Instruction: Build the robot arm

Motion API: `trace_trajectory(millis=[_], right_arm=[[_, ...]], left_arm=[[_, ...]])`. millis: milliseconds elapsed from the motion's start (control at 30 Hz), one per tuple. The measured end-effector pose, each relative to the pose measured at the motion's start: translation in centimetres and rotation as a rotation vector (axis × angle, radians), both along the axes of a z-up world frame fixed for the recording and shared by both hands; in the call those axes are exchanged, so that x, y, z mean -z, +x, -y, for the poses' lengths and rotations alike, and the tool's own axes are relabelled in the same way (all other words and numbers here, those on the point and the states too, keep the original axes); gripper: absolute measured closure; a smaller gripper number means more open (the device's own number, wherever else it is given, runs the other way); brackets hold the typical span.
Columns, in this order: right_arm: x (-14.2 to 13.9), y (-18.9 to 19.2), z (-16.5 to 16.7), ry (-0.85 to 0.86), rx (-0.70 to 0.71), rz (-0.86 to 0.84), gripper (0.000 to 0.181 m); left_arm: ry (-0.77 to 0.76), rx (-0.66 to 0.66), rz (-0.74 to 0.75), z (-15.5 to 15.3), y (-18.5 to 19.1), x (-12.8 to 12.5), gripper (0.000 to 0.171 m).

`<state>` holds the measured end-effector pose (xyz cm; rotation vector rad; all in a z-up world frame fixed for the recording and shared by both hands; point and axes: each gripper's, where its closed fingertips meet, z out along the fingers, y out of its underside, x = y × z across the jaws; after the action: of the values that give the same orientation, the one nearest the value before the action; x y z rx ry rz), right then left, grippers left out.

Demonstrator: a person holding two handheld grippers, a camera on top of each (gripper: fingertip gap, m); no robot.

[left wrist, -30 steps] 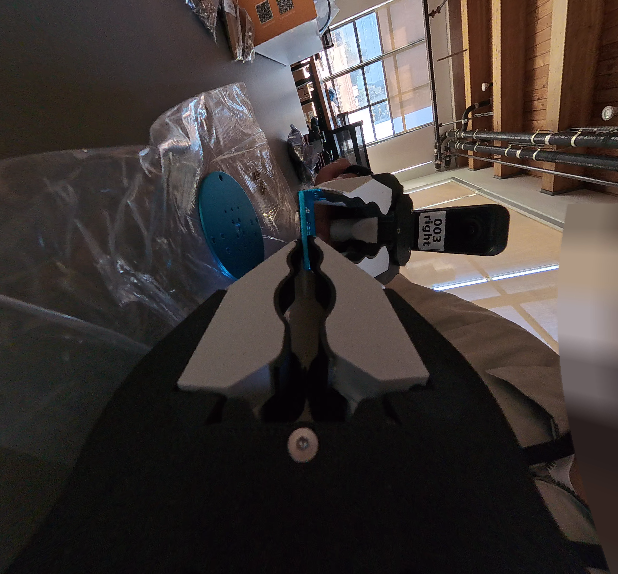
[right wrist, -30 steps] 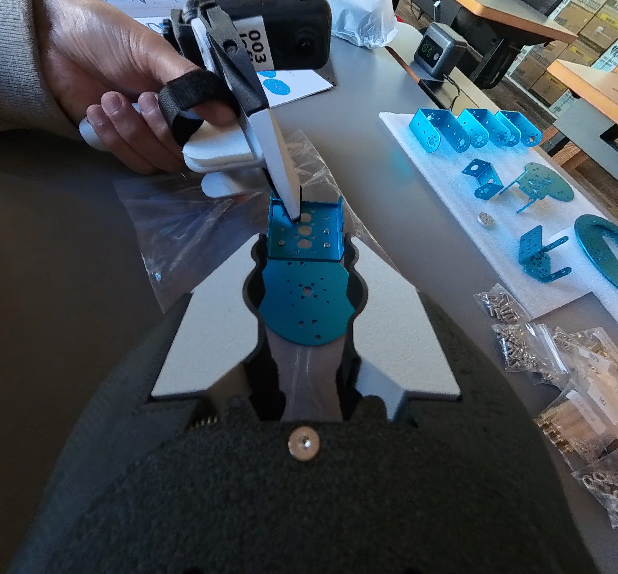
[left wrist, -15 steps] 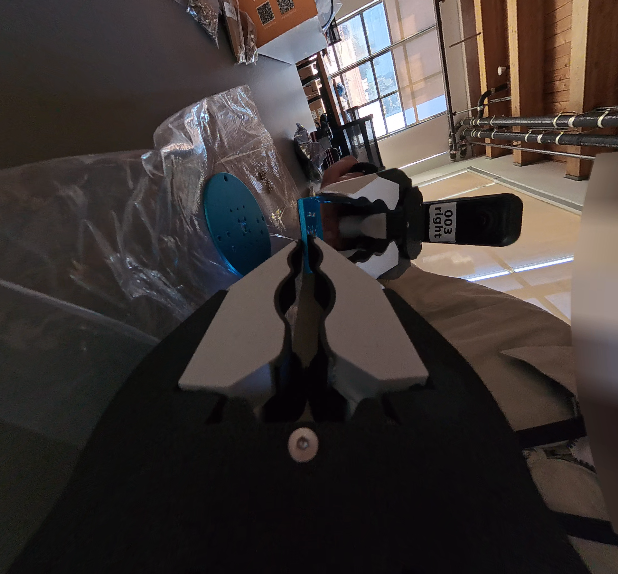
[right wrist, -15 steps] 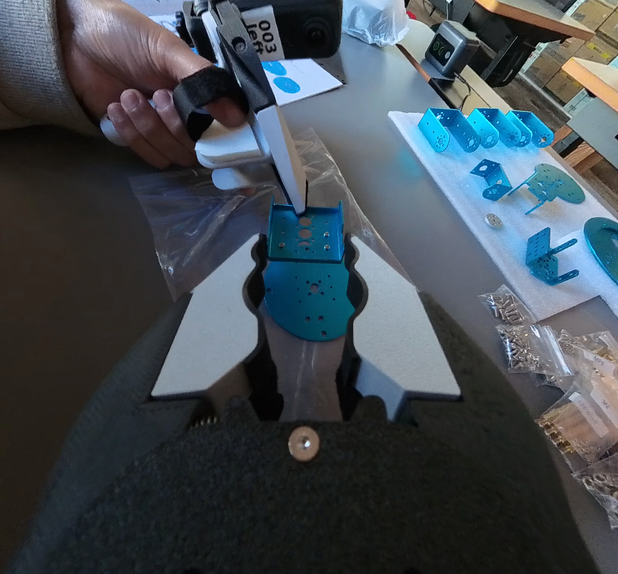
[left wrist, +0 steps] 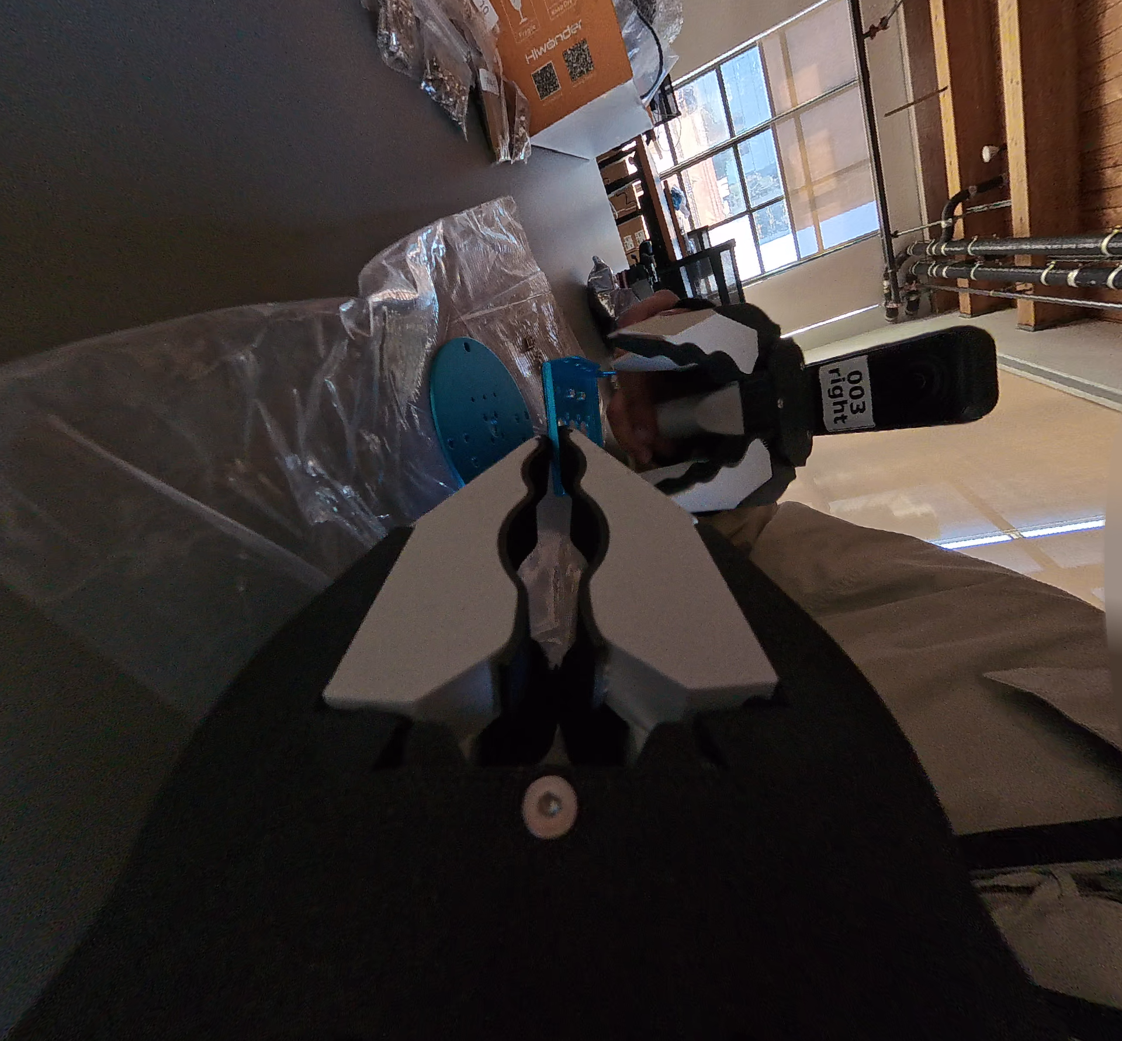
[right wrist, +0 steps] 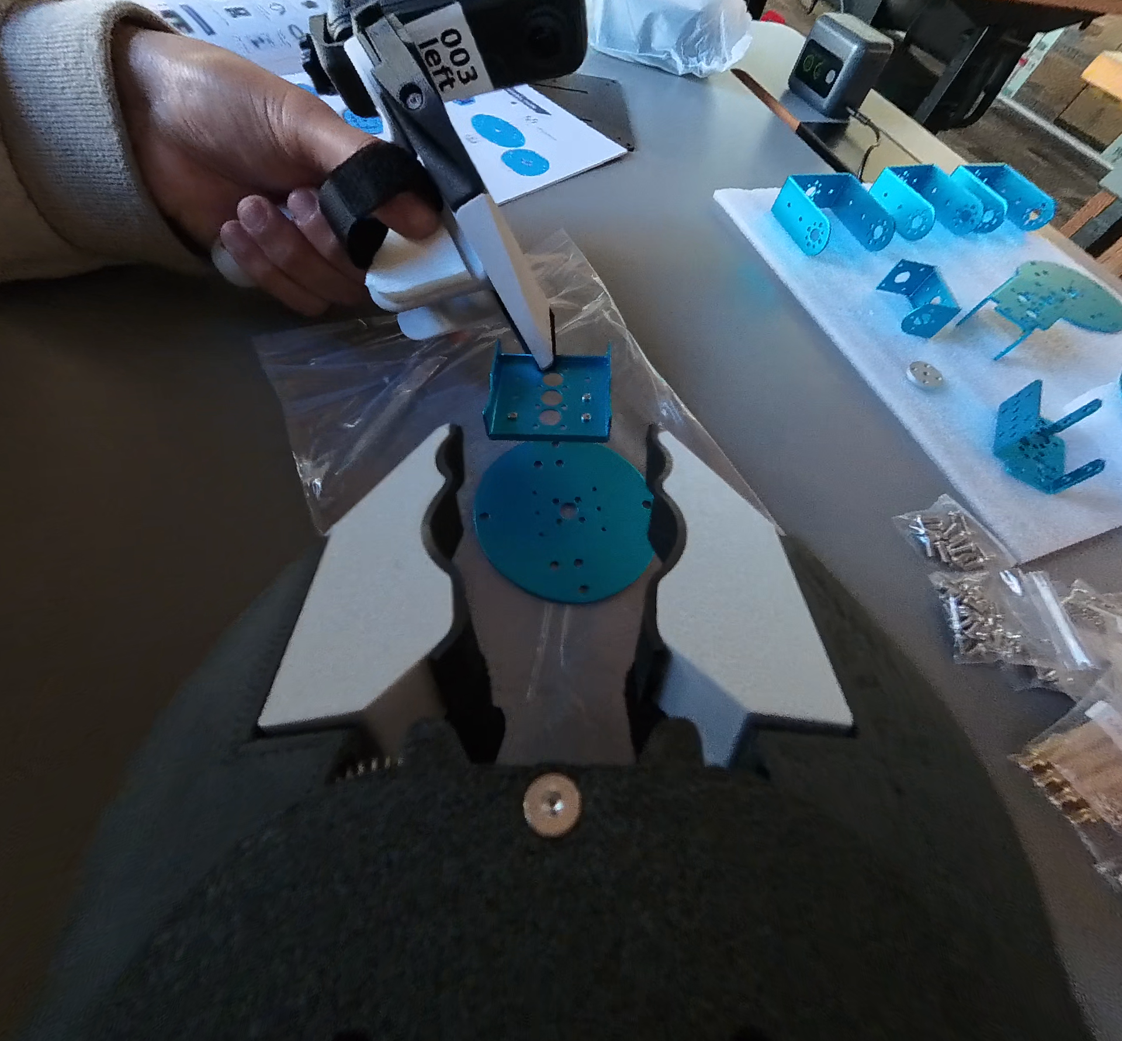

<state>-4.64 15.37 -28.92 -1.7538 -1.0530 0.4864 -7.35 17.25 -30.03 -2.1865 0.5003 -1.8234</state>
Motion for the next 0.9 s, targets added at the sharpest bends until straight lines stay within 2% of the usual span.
trace_trajectory(millis=[100,267,333,433,500,533,633,900], right_arm=[[1.0,-1.1,0.1,-0.014,0.004,0.01,0.115],[1.5,-1.4,-0.4,0.036,0.037,0.048,0.134],[1.5,-1.2,-0.5,0.045,0.033,0.06,0.134],[0.8,-1.1,-0.4,0.077,-0.015,0.034,0.135],[0.7,-1.0,0.0,0.024,-0.052,-0.002,0.135],[0.7,-1.1,0.3,-0.011,-0.079,-0.029,0.135],[0.5,-1.1,0.8,-0.056,-0.139,-0.077,0.135],[0.2,-0.9,1.0,0.019,-0.164,-0.02,0.135]], left_arm=[[-0.012,0.01,0.012,0.3,0.2,-0.1,0.171],[-0.019,0.027,0.018,0.7,0.4,-0.2,0.17],[-0.021,0.026,0.032,0.7,0.5,-0.4,0.17],[-0.048,0.047,0.077,1.0,0.7,-1.0,0.17],[-0.069,0.069,0.089,1.3,0.8,-1.1,0.157],[-0.072,0.083,0.095,1.5,1.0,-1.2,0.157],[-0.077,0.106,0.106,2.0,1.2,-1.3,0.167],[-0.072,0.126,0.1,2.5,1.2,-1.3,0.17]])
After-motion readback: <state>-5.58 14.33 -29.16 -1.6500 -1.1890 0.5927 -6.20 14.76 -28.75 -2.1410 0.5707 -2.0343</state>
